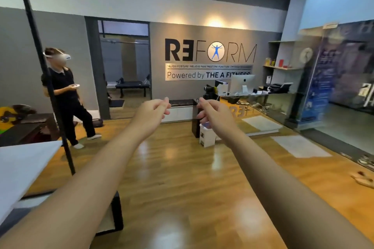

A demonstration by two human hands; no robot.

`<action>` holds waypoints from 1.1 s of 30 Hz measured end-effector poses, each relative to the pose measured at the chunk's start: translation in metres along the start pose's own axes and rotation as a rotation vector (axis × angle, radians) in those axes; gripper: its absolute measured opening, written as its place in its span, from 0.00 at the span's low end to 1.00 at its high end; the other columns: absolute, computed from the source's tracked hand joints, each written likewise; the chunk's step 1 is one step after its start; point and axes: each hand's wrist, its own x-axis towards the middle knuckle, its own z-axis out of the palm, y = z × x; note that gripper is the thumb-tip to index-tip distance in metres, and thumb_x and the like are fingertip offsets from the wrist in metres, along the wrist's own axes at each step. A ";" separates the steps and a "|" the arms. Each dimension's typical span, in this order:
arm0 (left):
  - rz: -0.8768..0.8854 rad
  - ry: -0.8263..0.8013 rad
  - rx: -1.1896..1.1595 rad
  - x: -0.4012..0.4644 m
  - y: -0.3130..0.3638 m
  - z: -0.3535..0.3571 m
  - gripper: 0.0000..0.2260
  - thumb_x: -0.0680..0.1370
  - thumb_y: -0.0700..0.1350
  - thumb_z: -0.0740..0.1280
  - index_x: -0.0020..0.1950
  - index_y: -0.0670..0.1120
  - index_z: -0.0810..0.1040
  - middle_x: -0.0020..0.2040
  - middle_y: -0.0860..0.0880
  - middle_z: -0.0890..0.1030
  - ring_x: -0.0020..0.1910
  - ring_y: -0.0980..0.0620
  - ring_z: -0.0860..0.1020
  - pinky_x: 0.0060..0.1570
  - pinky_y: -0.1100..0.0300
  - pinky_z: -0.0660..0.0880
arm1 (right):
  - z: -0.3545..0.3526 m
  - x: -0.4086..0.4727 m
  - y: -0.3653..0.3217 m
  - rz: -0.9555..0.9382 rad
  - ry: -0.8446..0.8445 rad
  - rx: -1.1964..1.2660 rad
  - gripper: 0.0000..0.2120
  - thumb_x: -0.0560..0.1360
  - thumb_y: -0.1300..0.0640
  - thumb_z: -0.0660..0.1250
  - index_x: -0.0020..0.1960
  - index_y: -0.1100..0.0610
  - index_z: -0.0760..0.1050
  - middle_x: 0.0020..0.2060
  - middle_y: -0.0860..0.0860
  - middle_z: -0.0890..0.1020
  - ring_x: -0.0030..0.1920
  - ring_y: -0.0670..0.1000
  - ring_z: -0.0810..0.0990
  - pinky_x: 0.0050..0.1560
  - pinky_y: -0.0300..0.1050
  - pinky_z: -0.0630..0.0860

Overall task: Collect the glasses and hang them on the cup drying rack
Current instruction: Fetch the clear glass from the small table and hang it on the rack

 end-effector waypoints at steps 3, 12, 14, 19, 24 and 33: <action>0.033 -0.075 -0.015 0.031 -0.011 0.035 0.19 0.85 0.59 0.56 0.58 0.51 0.83 0.50 0.53 0.85 0.52 0.53 0.82 0.53 0.54 0.76 | -0.024 0.014 0.021 0.034 0.093 -0.009 0.20 0.84 0.39 0.60 0.55 0.52 0.82 0.44 0.57 0.87 0.40 0.49 0.83 0.43 0.48 0.79; 0.175 -0.334 -0.105 0.126 -0.009 0.199 0.18 0.85 0.59 0.56 0.58 0.53 0.83 0.51 0.54 0.86 0.54 0.52 0.82 0.58 0.47 0.78 | -0.141 0.054 0.104 0.130 0.353 -0.080 0.21 0.85 0.42 0.61 0.56 0.57 0.83 0.41 0.52 0.84 0.39 0.45 0.81 0.38 0.38 0.76; 0.222 -0.369 -0.141 0.150 0.007 0.247 0.17 0.86 0.56 0.57 0.58 0.51 0.83 0.51 0.52 0.85 0.53 0.53 0.82 0.54 0.52 0.77 | -0.178 0.067 0.128 0.154 0.410 -0.103 0.20 0.85 0.41 0.61 0.54 0.56 0.83 0.40 0.49 0.83 0.38 0.43 0.80 0.39 0.38 0.76; 0.334 -0.483 -0.212 0.213 0.058 0.379 0.17 0.86 0.55 0.57 0.58 0.51 0.83 0.50 0.52 0.86 0.52 0.51 0.83 0.57 0.50 0.78 | -0.278 0.103 0.191 0.215 0.532 -0.160 0.20 0.84 0.40 0.60 0.53 0.53 0.83 0.40 0.50 0.84 0.40 0.46 0.81 0.44 0.46 0.78; 0.465 -0.630 -0.258 0.239 0.113 0.509 0.17 0.86 0.55 0.56 0.59 0.50 0.83 0.51 0.54 0.85 0.52 0.55 0.81 0.54 0.55 0.77 | -0.372 0.121 0.239 0.263 0.672 -0.254 0.21 0.85 0.39 0.60 0.53 0.53 0.83 0.43 0.54 0.87 0.42 0.50 0.83 0.46 0.50 0.79; 0.524 -0.838 -0.324 0.296 0.171 0.740 0.17 0.86 0.56 0.57 0.60 0.51 0.83 0.50 0.56 0.84 0.54 0.55 0.81 0.59 0.46 0.78 | -0.522 0.155 0.336 0.387 0.895 -0.378 0.20 0.85 0.42 0.59 0.54 0.55 0.83 0.45 0.56 0.86 0.42 0.50 0.84 0.38 0.35 0.78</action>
